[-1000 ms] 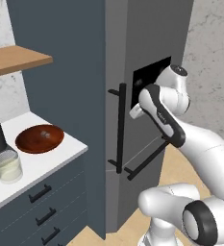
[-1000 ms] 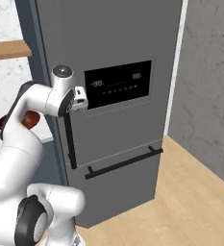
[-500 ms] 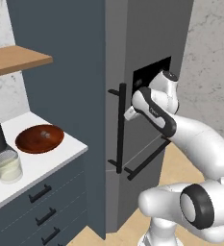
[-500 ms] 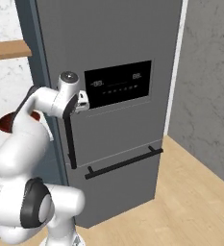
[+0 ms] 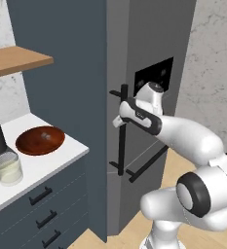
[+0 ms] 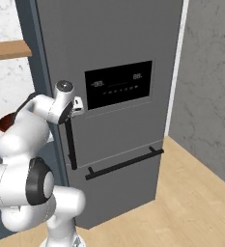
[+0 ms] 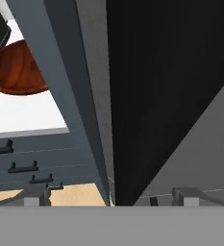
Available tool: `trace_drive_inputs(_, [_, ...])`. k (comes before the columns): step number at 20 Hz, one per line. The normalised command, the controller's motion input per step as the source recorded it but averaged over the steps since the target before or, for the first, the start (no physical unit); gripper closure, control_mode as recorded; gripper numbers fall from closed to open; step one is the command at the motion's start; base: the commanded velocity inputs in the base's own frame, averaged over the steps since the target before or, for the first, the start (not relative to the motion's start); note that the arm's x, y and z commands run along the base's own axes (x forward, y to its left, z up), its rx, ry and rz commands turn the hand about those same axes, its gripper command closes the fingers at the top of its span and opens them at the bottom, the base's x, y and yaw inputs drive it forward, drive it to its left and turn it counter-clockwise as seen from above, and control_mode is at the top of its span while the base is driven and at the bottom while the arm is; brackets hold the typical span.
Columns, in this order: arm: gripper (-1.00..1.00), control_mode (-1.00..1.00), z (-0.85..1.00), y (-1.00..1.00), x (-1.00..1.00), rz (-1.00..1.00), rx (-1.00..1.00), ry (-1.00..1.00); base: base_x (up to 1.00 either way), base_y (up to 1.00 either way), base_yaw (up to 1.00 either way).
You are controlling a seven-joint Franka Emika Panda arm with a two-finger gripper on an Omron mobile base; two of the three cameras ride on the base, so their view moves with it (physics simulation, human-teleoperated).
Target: Grab a lemon wedge from the fridge and one ice cube from the ice bowl, and put them in the glass of lemonade.
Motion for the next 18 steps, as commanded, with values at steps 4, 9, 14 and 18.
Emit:
trace_drive_inputs(4, [-1.00, -1.00, -0.02, -0.04, 0.06, 0.00, 0.00, 0.00, 0.00, 0.00, 0.00])
trace_drive_inputs(9, [-1.00, -1.00, -0.04, -0.03, 0.15, 0.00, 0.00, 0.00, 0.00, 0.00, 0.00])
trace_drive_inputs(14, [-1.00, -1.00, -0.22, -0.08, 0.50, -0.02, 0.01, 0.00, 0.00, 0.00, 0.00])
trace_drive_inputs(18, [-1.00, -1.00, -0.23, -0.02, 0.30, -0.01, 0.02, 0.00, 0.00, 0.00, 0.00])
